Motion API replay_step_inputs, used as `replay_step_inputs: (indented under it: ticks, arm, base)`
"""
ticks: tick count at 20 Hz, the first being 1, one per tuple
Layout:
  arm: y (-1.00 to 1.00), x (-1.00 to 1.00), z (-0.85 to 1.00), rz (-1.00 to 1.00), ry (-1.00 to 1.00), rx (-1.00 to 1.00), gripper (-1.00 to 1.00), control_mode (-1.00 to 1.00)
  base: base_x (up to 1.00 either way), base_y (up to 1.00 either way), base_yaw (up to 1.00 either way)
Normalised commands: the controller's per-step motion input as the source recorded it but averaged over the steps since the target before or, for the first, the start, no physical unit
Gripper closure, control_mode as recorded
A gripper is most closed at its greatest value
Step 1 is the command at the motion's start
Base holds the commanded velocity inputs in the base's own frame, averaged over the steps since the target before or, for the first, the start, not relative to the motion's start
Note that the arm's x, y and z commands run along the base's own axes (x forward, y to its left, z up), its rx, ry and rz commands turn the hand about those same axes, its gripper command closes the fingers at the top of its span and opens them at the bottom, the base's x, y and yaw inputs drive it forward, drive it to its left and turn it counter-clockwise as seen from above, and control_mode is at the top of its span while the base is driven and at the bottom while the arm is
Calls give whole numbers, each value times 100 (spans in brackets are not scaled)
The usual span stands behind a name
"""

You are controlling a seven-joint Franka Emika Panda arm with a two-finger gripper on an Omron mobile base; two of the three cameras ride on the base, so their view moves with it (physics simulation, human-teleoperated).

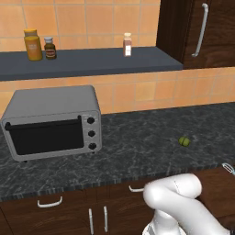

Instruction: Pick the peeler from the drawer and place it on the counter.

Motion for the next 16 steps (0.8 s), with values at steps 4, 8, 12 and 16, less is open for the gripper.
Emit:
replay_step_inputs:
  ticks: [4, 8, 12, 16]
  arm:
    - [72, 18, 99, 11, -33, 0, 100, -100]
    - [64, 16, 100, 8, -12, -3, 100, -100]
    - [74, 31, 77, 13, 0, -9, 100, -100]
    - [82, 53, 52, 16, 0, -10, 100, -100]
  base:
    - [0, 0, 0]
    - [0, 0, 0]
    - [0, 0, 0]
    - [0, 0, 0]
